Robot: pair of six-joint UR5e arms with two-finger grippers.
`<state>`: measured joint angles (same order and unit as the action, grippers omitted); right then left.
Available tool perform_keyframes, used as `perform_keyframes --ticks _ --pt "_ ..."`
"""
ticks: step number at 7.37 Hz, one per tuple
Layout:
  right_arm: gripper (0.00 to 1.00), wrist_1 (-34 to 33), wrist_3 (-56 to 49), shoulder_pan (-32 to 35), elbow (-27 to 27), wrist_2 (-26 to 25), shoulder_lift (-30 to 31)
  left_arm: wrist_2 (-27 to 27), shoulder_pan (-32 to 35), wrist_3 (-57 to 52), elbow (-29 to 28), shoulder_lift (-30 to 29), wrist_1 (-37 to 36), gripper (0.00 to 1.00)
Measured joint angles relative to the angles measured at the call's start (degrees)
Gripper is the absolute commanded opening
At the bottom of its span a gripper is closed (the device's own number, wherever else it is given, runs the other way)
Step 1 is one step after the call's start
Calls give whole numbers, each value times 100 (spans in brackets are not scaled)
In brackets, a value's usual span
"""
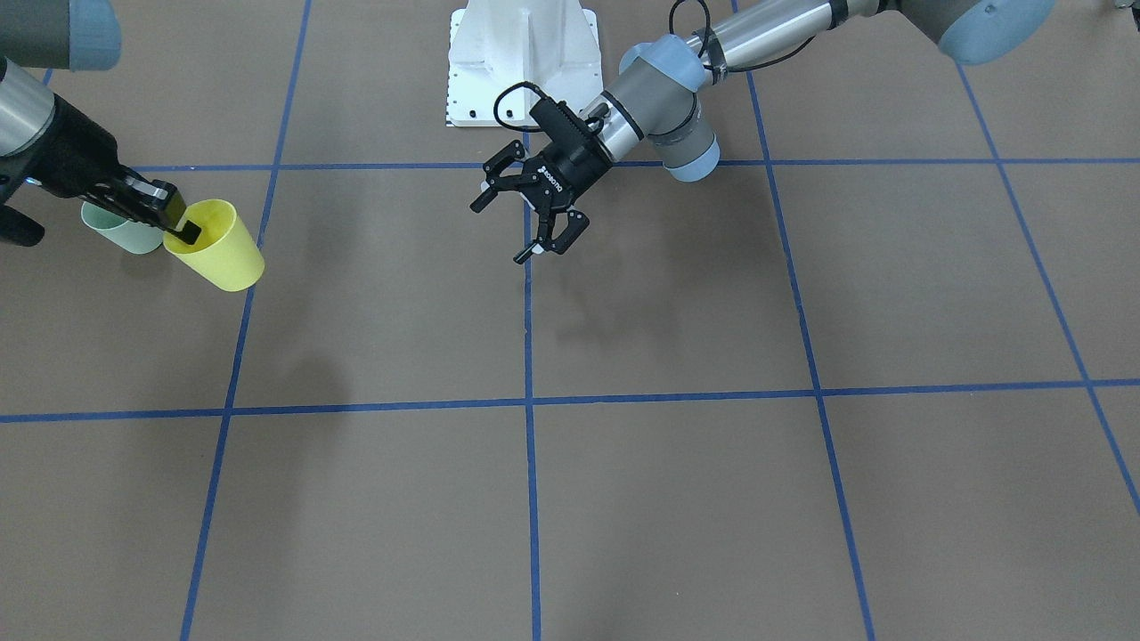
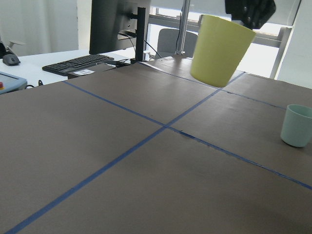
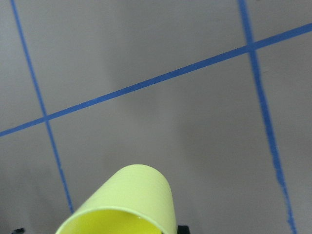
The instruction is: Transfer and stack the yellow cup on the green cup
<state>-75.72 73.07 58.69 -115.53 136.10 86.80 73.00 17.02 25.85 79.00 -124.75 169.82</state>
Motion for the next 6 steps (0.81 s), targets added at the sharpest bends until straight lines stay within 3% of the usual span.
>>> perform_keyframes --ticks 3,6 --pt "0 4 -83 89 -621 -246 1317 -442 -5 7 -213 -2 -1 99" --pt "0 2 -469 252 -743 -146 2101 -470 -6 7 -234 -5 -1 99"
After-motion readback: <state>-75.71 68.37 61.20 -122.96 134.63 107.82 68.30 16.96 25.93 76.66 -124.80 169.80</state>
